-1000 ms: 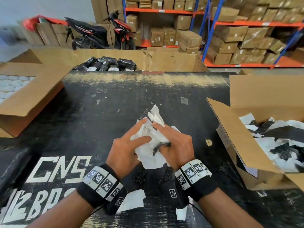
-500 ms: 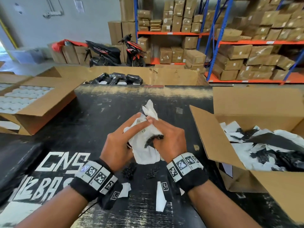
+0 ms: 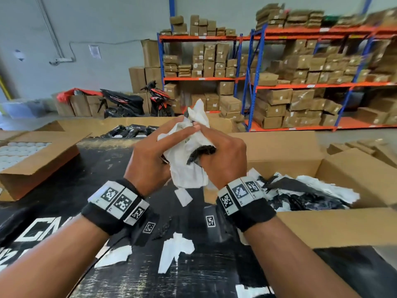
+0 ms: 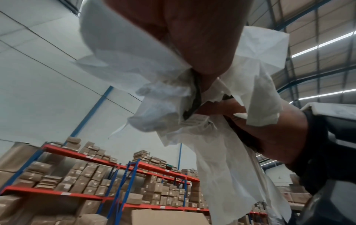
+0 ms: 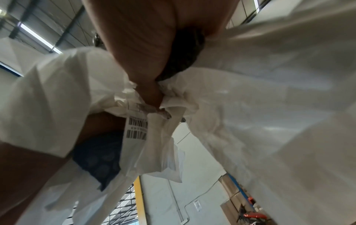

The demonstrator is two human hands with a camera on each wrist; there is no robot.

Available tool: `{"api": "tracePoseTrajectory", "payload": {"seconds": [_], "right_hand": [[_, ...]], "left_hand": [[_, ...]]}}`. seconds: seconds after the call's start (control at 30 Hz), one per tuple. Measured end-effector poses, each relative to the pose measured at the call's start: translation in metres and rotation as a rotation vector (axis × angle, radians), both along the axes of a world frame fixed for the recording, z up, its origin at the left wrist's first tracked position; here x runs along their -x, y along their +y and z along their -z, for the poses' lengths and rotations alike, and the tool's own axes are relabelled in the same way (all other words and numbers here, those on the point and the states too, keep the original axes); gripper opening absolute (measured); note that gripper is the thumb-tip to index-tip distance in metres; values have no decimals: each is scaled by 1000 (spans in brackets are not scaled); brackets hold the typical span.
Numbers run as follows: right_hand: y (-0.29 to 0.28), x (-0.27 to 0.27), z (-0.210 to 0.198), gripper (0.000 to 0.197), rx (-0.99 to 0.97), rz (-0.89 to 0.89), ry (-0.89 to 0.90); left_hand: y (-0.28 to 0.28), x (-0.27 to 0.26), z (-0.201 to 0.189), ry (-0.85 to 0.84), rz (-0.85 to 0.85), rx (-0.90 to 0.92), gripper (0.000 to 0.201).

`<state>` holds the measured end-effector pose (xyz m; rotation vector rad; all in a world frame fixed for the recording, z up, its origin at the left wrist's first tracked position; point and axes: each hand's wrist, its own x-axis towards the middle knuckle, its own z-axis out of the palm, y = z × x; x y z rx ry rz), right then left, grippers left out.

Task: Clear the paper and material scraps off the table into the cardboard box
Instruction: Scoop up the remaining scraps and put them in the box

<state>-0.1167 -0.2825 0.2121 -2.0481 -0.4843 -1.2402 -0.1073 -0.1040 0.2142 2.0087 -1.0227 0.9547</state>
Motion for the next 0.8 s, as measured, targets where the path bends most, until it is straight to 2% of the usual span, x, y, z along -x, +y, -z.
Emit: {"api": "tracePoseTrajectory", "payload": {"seconds": [0.1,0.27,0.43,0.67,0.8], "right_hand": [[-42,18,-7,57,17,89,-16],[-117,42,-15,46,19,236,-9],[-190,53,-14,53,-1,326,38],[-278,22,3,50,200,465,223],[-318,-22,10,46,369,473,468]], "left_hand": [[-44,8,-8,-30,70,2,56],[-121,6,-13,10,221,11,54],[-197,-3,-11,43,321,17,54],[-278,-62,20,138,428,-66,61],[-301,-114,42,263,331,-239,74]]}}
